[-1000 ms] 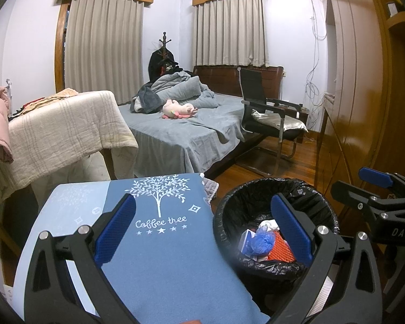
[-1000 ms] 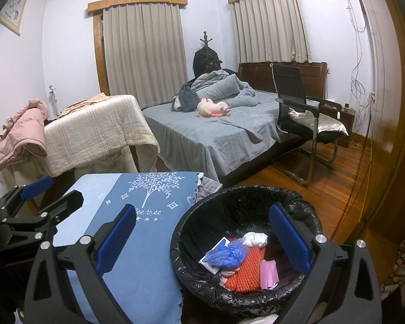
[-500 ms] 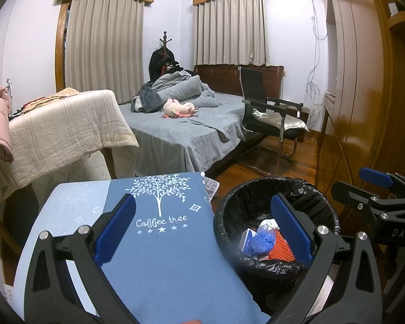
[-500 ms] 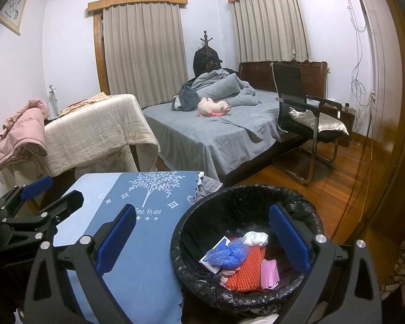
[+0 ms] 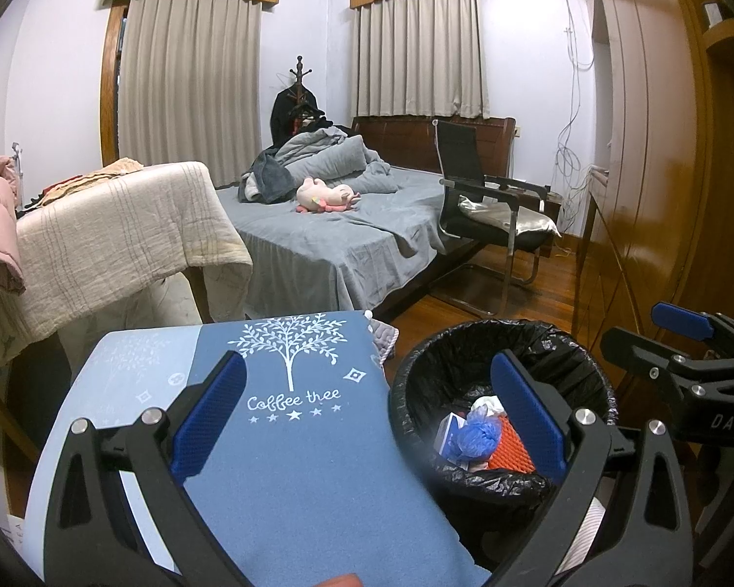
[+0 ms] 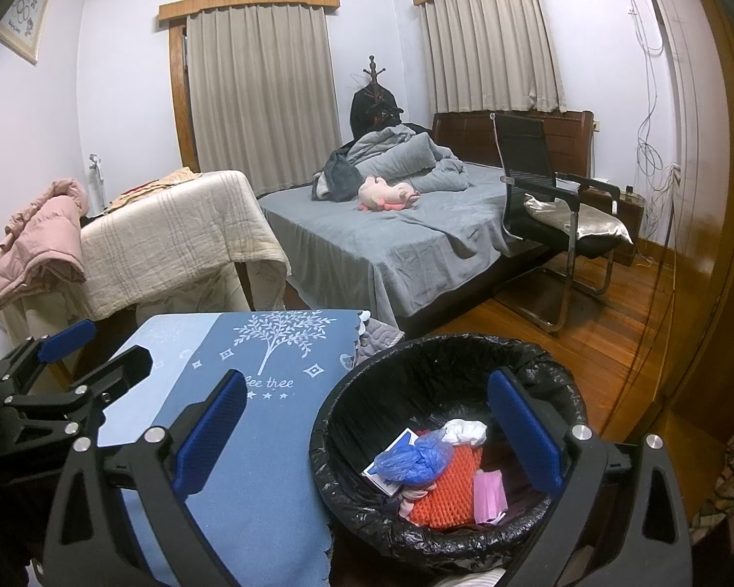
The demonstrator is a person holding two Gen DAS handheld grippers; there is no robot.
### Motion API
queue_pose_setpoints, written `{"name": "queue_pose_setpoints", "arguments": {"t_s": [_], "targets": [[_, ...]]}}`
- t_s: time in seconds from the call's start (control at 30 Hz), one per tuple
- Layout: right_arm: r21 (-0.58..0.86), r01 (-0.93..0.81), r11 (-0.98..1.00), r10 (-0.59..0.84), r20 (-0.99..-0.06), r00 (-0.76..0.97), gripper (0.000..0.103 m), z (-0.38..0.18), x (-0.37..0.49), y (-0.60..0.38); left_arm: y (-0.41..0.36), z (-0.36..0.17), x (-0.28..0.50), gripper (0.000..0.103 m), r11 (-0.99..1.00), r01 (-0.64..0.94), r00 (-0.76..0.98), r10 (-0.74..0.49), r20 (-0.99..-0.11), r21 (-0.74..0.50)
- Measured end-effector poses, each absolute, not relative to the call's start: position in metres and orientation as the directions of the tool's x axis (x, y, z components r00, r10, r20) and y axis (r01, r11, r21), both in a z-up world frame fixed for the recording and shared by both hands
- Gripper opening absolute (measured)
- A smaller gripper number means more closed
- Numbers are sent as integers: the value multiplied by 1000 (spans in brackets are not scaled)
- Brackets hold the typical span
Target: Collect trash
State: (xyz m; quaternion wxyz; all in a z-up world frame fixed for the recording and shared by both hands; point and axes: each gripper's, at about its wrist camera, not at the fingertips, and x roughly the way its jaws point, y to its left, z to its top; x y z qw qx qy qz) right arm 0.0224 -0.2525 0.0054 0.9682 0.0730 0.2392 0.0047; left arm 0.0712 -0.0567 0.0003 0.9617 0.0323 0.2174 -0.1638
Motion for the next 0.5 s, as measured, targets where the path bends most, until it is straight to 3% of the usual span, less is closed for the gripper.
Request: {"name": "queue_pose_setpoints", "arguments": {"t_s": [0.5], "targets": [[144, 26, 989, 44, -463, 885, 97, 6, 23, -252, -58, 1, 71, 97, 944, 330, 851, -301, -430, -8]]}}
